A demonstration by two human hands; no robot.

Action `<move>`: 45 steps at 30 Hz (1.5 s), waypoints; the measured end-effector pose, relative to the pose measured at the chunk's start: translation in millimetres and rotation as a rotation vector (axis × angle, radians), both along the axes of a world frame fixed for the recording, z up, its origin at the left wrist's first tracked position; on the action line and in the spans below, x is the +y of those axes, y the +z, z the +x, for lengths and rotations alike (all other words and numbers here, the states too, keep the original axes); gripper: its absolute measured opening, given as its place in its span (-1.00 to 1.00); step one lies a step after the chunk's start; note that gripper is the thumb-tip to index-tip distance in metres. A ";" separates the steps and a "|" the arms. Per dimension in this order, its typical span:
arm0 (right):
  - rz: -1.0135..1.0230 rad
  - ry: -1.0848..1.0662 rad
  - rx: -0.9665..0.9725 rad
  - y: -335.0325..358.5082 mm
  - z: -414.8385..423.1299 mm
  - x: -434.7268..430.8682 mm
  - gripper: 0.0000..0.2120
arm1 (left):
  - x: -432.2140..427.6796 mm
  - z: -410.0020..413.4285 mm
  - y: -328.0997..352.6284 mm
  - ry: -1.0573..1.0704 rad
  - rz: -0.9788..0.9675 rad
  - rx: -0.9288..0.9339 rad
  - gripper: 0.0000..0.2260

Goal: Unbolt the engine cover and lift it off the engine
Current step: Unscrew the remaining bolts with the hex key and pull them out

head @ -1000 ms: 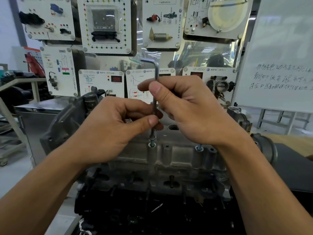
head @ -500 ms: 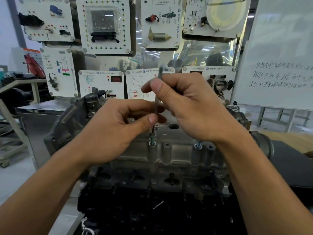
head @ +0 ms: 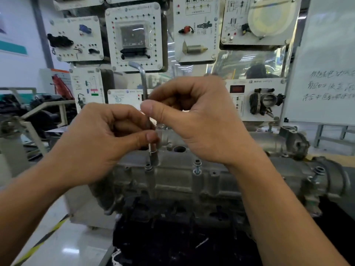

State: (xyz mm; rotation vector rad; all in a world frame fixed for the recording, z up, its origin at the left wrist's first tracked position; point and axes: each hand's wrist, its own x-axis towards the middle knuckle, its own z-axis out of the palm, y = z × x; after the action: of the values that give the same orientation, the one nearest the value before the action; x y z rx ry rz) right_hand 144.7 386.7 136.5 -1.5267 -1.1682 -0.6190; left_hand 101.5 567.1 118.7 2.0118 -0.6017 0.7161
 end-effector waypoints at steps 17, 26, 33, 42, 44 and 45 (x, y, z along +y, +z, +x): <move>-0.110 -0.049 0.085 -18.0 11.8 27.2 -0.90 | 8.3 10.7 -31.1 0.148 -0.169 0.087 -0.67; -0.177 -0.030 0.128 -21.0 21.5 22.4 -0.79 | 8.4 10.8 -19.3 0.075 -0.081 0.023 -0.73; -0.215 -0.038 0.142 -19.4 25.7 21.0 -0.79 | 9.2 17.4 -24.6 -0.008 0.063 0.054 -0.81; 0.037 -0.109 0.207 -17.9 15.6 35.6 -0.82 | 3.3 19.7 -37.3 0.069 -0.175 -0.063 -0.73; 0.056 -0.105 0.203 -19.3 11.8 41.6 -0.83 | 1.2 20.6 -39.8 0.115 -0.204 -0.107 -0.59; 0.060 -0.097 0.211 -20.3 10.7 44.2 -0.83 | 1.0 21.8 -40.8 0.126 -0.203 -0.108 -0.60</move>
State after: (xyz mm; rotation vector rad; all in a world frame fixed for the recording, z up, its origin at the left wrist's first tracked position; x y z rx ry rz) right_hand 155.5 430.9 116.2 -1.5632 -0.9127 -0.5375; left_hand 123.3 568.1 77.9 1.8434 -0.4475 0.9287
